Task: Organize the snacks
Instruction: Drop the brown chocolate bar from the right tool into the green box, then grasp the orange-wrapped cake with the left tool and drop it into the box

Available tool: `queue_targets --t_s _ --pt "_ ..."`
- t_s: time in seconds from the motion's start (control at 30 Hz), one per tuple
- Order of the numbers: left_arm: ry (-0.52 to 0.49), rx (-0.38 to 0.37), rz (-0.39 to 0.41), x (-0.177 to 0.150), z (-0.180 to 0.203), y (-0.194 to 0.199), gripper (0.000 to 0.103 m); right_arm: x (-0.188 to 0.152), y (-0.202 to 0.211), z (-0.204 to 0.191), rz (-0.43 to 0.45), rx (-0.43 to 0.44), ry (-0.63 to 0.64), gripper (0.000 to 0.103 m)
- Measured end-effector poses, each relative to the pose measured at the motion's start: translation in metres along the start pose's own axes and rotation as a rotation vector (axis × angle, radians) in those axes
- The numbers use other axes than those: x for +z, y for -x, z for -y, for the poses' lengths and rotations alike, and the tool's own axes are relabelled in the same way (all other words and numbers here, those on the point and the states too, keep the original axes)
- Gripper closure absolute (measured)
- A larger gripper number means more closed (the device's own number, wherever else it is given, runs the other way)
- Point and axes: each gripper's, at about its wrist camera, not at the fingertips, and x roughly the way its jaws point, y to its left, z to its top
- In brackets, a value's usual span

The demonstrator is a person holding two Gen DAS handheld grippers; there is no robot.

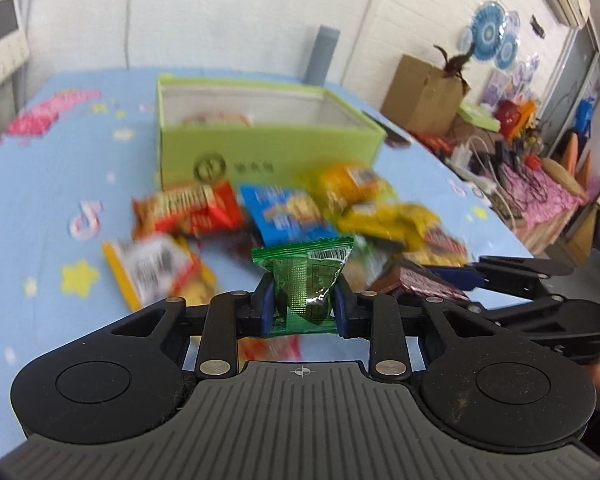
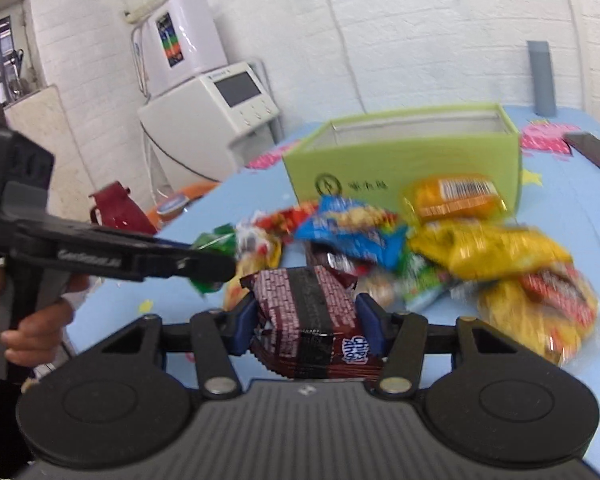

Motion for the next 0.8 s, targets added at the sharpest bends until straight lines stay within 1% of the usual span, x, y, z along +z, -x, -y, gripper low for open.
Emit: queue_targets --t_s 0.07,0.2,0.3,0.33,0.37,0.4,0.43,0.47,0.5,0.53,0.63,0.7,0.8 --pt "-0.004 0.022 0.021 0.029 -0.008 -0.009 0.093 0.027 -0.01 0.005 0.015 0.0 0.041 0.046" --pt "-0.03 0.062 0.075 0.096 -0.026 -0.038 0.093 0.091 -0.043 0.025 0.032 -0.051 0.137 0.046" --pt "-0.036 0.09 0.073 0.135 -0.041 -0.073 0.092 0.134 -0.081 0.048 0.023 -0.105 0.178 0.046" --pt "-0.042 0.095 0.068 0.145 -0.046 -0.088 0.091 0.145 -0.096 0.057 0.022 -0.125 0.187 0.041" --pt "-0.028 0.114 0.055 0.152 -0.051 -0.1 0.086 0.152 -0.11 0.064 0.015 -0.144 0.194 0.034" --pt "-0.017 0.128 0.044 0.157 -0.056 -0.112 0.07 0.158 -0.123 0.073 0.007 -0.177 0.2 0.031" --pt "-0.01 0.133 0.038 0.159 -0.06 -0.119 0.06 0.16 -0.13 0.078 0.012 -0.2 0.201 0.023" --pt "-0.006 0.132 0.043 0.158 -0.062 -0.123 0.048 0.16 -0.133 0.082 0.021 -0.205 0.197 0.01" --pt "-0.013 0.131 0.05 0.154 -0.063 -0.123 0.047 0.158 -0.132 0.085 0.038 -0.201 0.191 0.004" --pt "-0.02 0.134 0.051 0.15 -0.063 -0.122 0.047 0.154 -0.127 0.086 0.06 -0.194 0.187 0.001" --pt "-0.03 0.135 0.048 0.132 -0.059 -0.113 0.045 0.137 -0.102 0.086 0.103 -0.185 0.173 0.001" --pt "-0.04 0.122 0.042 0.12 -0.052 -0.105 0.04 0.125 -0.082 0.084 0.126 -0.182 0.161 0.001" --pt "-0.066 0.092 0.043 0.102 -0.034 -0.09 0.036 0.107 -0.055 0.082 0.123 -0.211 0.124 0.001"
